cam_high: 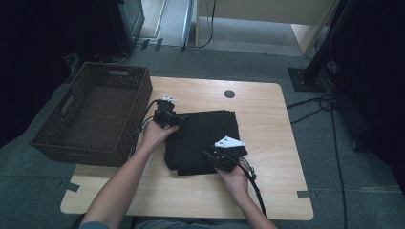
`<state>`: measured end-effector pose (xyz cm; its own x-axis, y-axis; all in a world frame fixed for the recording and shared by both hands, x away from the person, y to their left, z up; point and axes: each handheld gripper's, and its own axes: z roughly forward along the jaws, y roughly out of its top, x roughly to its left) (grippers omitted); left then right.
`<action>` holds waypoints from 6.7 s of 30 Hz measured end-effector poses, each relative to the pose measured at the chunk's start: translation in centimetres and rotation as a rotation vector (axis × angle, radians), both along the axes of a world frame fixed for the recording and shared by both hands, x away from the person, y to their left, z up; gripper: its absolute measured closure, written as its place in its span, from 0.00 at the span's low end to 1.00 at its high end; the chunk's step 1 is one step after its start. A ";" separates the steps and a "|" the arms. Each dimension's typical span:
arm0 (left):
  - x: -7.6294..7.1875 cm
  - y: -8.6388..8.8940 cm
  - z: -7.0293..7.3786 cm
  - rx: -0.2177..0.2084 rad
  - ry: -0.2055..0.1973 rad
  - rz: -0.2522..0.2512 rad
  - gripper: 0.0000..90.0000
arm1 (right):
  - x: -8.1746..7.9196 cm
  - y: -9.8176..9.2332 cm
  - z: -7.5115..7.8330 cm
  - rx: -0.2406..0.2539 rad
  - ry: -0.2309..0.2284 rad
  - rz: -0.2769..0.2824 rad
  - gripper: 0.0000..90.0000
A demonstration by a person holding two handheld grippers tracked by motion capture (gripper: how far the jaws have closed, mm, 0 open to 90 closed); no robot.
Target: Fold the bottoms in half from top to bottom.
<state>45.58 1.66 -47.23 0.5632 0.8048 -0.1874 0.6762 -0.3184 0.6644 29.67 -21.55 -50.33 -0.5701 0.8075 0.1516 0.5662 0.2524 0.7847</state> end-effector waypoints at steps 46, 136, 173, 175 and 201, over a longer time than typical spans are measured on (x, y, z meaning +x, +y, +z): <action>0.7 -3.4 -2.8 0.024 0.071 -0.266 0.47 | -0.6 0.2 -0.7 -0.015 -0.053 0.004 0.67; -8.7 -2.9 0.4 -0.071 -0.046 -0.289 0.78 | 1.9 -0.6 1.6 0.006 0.017 -0.092 0.78; -9.7 -1.8 3.3 -0.080 0.002 -0.328 0.60 | 3.8 -0.9 1.8 -0.022 0.083 -0.083 0.78; -9.5 -1.8 3.6 -0.068 0.000 -0.329 0.60 | 3.7 -0.8 1.5 -0.027 0.078 -0.081 0.78; -5.1 0.5 3.7 0.001 -0.006 -0.247 0.57 | 1.8 1.5 1.7 -0.026 0.076 0.008 0.69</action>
<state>40.52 2.21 -43.55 0.7436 0.6432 -0.1827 0.5742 -0.4743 0.6673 31.50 -20.10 -48.61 -0.5638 0.8073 0.1742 0.6221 0.2764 0.7325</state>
